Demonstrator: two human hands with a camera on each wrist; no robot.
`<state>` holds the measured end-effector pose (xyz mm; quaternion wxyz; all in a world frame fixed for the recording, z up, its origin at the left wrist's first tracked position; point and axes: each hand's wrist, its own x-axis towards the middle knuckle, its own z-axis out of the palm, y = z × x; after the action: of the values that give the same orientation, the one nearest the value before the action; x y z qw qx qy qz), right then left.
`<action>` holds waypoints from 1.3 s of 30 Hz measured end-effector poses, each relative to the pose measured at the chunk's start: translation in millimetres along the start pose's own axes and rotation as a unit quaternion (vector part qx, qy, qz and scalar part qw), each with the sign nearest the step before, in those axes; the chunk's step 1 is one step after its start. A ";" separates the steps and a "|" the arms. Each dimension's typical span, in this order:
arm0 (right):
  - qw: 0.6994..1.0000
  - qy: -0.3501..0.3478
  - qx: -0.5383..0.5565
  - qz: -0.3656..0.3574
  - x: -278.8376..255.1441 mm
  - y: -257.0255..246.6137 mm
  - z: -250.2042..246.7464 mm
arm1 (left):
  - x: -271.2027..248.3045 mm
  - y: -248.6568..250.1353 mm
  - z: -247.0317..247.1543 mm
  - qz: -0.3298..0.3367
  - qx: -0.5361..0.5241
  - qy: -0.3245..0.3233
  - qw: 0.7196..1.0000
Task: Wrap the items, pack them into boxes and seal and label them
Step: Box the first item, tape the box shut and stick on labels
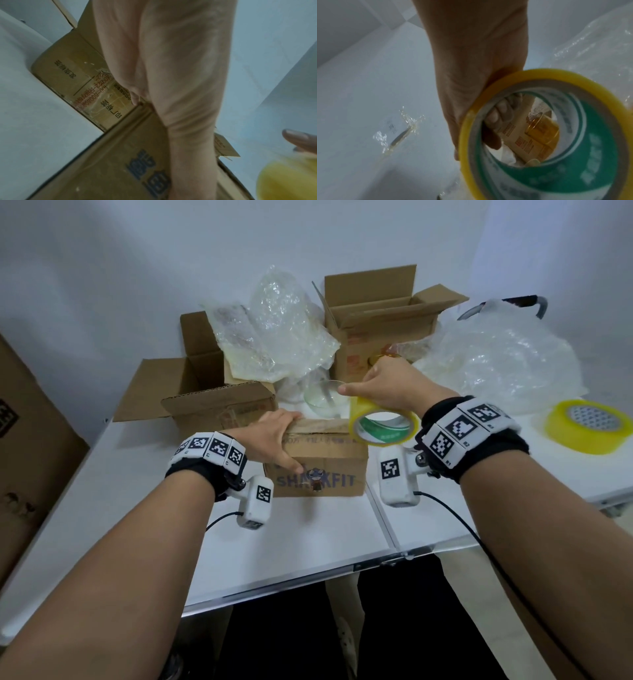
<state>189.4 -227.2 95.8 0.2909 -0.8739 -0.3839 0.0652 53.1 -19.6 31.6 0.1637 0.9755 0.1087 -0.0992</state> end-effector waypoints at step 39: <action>0.992 -0.011 -0.098 0.076 -5.2 53.2 45.0 | 3.0 -3.7 1.2 0.023 -0.009 0.002 1.000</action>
<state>204.3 -238.8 28.6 0.1942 -0.9240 -0.3241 0.0586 54.9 -16.0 28.7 0.1743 0.9765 0.0869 -0.0928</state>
